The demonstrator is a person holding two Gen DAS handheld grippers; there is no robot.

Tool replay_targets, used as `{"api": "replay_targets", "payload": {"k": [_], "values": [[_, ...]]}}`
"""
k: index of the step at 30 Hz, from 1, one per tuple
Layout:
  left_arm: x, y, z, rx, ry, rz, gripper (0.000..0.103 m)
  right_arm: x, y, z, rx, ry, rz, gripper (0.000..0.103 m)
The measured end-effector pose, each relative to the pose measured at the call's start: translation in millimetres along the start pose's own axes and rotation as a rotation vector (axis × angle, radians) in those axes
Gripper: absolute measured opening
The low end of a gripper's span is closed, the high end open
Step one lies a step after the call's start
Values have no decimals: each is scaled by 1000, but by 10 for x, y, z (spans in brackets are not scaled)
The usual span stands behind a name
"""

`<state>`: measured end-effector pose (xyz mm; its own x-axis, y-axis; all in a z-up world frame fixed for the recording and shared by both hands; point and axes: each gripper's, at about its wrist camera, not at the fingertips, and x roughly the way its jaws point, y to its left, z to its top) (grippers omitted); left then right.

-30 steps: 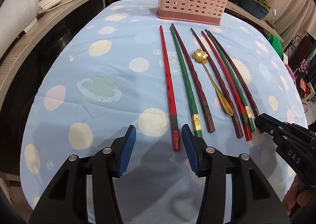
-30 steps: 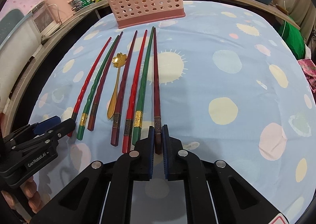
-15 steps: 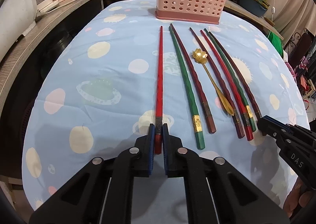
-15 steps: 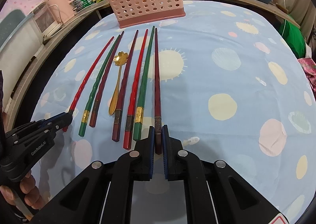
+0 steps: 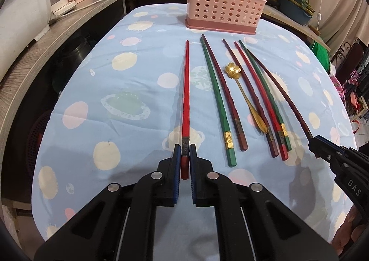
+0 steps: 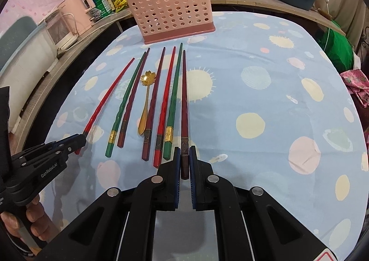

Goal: Organize utensils
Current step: 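Lift the dark red chopstick with the right tool while the left tool lifts the red chopstick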

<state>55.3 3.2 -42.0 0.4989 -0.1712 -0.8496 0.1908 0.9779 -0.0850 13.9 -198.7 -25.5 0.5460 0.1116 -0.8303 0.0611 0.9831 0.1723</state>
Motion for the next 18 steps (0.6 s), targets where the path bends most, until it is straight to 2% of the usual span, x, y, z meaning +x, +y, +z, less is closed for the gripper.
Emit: {"api": "replay_targets", "payload": {"k": [9, 18], "values": [[-382, -16, 120, -14, -75, -27, 7, -400, -35, 128, 28, -96, 22, 7], [-806, -53, 428, -14, -181, -50, 7, -874, -122, 467, 52, -217, 45, 7]]}}
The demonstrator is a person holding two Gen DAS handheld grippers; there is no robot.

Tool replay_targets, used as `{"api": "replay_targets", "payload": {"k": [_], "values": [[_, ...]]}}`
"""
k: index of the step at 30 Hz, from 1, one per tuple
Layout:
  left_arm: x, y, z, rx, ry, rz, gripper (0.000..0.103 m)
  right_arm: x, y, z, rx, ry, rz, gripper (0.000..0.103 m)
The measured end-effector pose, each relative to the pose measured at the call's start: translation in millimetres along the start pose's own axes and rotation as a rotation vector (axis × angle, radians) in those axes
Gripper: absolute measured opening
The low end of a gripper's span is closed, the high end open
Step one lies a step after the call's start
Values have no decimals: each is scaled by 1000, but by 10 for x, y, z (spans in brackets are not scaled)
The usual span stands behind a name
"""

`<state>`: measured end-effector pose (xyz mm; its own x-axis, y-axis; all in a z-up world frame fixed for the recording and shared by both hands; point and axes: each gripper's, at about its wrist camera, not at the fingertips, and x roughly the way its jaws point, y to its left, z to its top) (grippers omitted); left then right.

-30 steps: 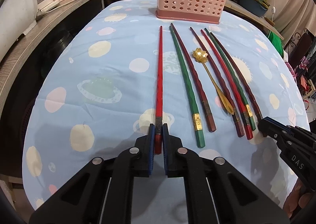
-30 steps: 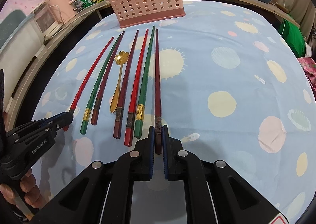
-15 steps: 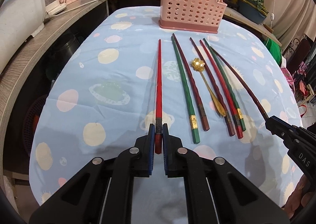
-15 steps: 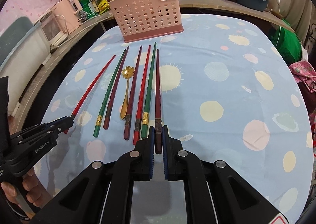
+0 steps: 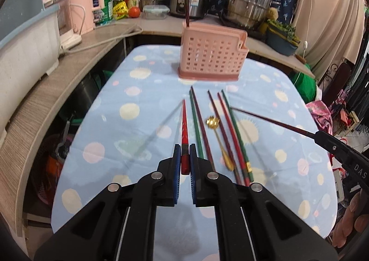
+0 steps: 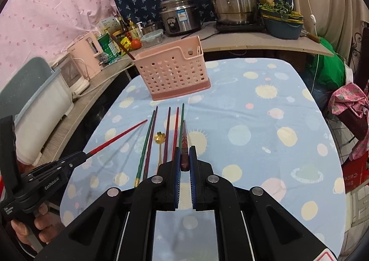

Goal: Organize utensils
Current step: 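Lift the dark red chopstick with the right tool while the left tool lifts the red chopstick, then drop the chopstick into the pink basket with the right tool while the left tool releases its chopstick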

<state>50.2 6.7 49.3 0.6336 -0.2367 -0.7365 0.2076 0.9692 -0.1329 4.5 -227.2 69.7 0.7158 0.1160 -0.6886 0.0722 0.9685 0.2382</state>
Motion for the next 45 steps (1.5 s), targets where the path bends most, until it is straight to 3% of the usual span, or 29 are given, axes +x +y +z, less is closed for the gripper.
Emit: {"api": "replay_targets", "payload": {"k": [10, 21, 32, 39, 45], "values": [[-233, -50, 648, -2, -133, 2, 7, -218, -45, 578, 5, -109, 8, 7], [-326, -194, 1420, 13, -245, -16, 7, -197, -7, 1182, -13, -190, 15, 7], [-578, -397, 2454, 14, -444, -42, 7, -265, 218, 2215, -33, -386, 73, 7], [-325, -460, 2882, 16, -492, -18, 7, 23, 374, 2748, -42, -458, 79, 7], [104, -397, 2978, 17, -457, 7, 7, 571, 344, 2829, -27, -382, 89, 7]]}}
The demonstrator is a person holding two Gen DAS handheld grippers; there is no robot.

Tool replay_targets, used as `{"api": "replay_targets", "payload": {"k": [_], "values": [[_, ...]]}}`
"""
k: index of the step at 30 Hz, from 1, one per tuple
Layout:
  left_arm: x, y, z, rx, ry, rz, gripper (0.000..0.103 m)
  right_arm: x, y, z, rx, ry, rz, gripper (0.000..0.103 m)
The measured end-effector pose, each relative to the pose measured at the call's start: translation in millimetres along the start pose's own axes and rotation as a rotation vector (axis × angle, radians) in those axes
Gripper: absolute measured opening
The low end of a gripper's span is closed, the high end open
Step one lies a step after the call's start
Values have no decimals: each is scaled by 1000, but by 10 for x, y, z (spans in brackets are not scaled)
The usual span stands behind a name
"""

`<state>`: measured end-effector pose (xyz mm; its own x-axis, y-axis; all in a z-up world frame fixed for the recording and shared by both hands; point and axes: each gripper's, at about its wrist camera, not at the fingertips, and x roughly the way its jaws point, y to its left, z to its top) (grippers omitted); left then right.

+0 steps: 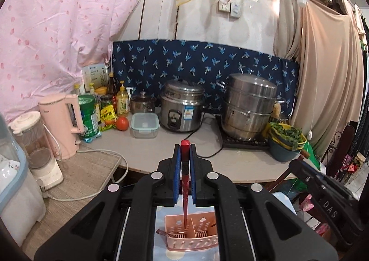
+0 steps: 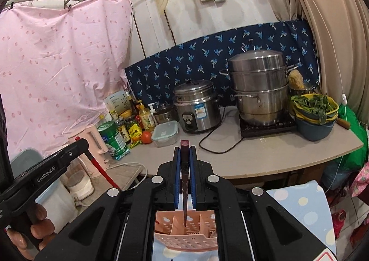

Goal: Organize utensils
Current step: 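Drop the chopstick into the pink basket with the right tool while the left tool releases its chopstick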

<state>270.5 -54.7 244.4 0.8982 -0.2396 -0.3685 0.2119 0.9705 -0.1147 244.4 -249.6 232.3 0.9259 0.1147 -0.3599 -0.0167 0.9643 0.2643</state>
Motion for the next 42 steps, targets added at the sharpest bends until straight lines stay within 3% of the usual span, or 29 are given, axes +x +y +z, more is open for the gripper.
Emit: {"api": "replay_targets", "payload": {"k": [11, 13, 17, 20, 28, 42], "values": [[413, 151, -398, -18, 114, 17, 8, 452, -186, -451, 22, 128, -32, 8], [388, 167, -424, -25, 106, 16, 9, 398, -194, -475, 21, 116, -39, 12], [273, 192, -425, -41, 90, 22, 34, 257, -216, -467, 35, 103, -34, 23], [145, 206, -438, -38, 81, 26, 36, 89, -210, -462, 35, 85, -31, 30], [-311, 231, -663, -13, 97, 44, 49, -428, -177, -735, 24, 125, -23, 31], [-810, 385, -1840, -10, 295, 67, 51, -1036, -184, -1938, 34, 324, -44, 31]]}}
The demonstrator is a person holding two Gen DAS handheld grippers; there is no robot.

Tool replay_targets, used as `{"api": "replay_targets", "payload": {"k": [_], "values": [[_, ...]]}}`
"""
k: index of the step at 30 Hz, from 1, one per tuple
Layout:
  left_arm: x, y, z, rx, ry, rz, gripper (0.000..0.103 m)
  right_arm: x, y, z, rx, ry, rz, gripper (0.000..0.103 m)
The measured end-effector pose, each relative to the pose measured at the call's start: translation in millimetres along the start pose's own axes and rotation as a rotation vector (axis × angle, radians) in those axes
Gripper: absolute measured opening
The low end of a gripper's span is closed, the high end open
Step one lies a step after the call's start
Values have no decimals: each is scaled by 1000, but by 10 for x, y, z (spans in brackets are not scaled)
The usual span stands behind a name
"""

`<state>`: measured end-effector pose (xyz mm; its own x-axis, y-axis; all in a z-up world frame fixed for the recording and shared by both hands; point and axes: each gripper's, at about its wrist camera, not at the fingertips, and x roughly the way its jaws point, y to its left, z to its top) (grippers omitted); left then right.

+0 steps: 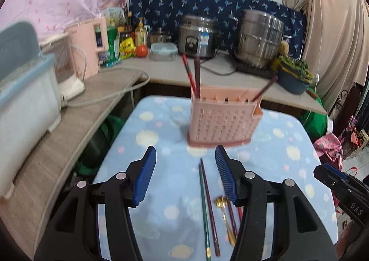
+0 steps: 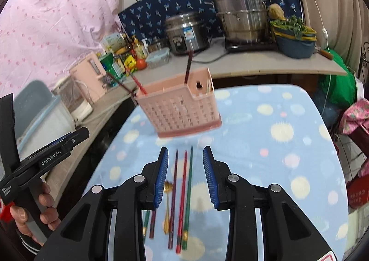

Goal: Organize utensils
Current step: 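Drop the chopstick into the pink basket with the right tool while the left tool releases its chopstick, then move both open tools back over the chopsticks lying on the cloth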

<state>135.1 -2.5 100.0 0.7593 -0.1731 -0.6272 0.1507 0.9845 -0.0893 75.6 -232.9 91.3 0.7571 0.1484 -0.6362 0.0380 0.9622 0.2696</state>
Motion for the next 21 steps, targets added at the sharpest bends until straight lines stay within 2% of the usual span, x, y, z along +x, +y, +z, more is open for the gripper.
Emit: {"api": "replay_targets", "payload": {"k": [5, 12, 21], "values": [[48, 52, -433, -2, 80, 3, 51, 59, 26, -431, -37, 59, -53, 31], [127, 97, -911, 13, 168, 21, 51, 216, 10, -946, -42, 150, -67, 31], [202, 133, -1317, 8, 251, 29, 51, 396, 26, -1242, -29, 216, -63, 31]]}}
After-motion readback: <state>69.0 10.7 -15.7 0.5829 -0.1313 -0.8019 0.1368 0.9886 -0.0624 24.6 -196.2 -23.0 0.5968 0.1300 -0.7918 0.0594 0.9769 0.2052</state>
